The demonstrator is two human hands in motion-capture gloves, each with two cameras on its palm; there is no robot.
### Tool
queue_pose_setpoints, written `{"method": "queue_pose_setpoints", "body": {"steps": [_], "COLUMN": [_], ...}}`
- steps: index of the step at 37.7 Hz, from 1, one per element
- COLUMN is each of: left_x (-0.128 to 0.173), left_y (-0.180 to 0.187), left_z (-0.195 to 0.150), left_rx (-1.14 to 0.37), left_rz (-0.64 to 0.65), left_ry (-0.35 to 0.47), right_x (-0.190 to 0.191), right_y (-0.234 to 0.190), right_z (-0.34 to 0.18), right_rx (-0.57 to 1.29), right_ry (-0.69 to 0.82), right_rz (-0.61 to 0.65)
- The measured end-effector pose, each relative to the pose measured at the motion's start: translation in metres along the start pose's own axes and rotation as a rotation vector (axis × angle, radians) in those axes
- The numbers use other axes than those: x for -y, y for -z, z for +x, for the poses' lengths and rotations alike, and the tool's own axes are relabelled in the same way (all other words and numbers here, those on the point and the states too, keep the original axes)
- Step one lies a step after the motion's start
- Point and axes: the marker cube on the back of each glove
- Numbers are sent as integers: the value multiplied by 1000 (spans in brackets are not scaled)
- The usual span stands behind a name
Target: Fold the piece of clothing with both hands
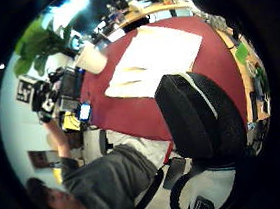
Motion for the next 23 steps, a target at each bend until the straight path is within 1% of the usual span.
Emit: {"method": "queue_pose_setpoints", "body": {"steps": [7,13,19,21,23], "left_x": [6,13,23,29,39], "left_y": [-22,-33,-42,-52,-74], "left_z": [-5,-12,-21,-22,-22], "left_rx": [0,-6,-37,-47,-51], "left_rz": [-40,-77,-98,-99,-108], "left_ry": [26,31,24,8,-14], "right_x": [-17,-3,4,9,18], "right_y": [10,3,5,-5,-29], "right_z": [-9,-7,-16,-19,-19], "right_rx": [-1,-2,7,22,49], "right_ry": [2,6,6,2,-9], "right_rz": [-37,-38,-69,-102,-165]}}
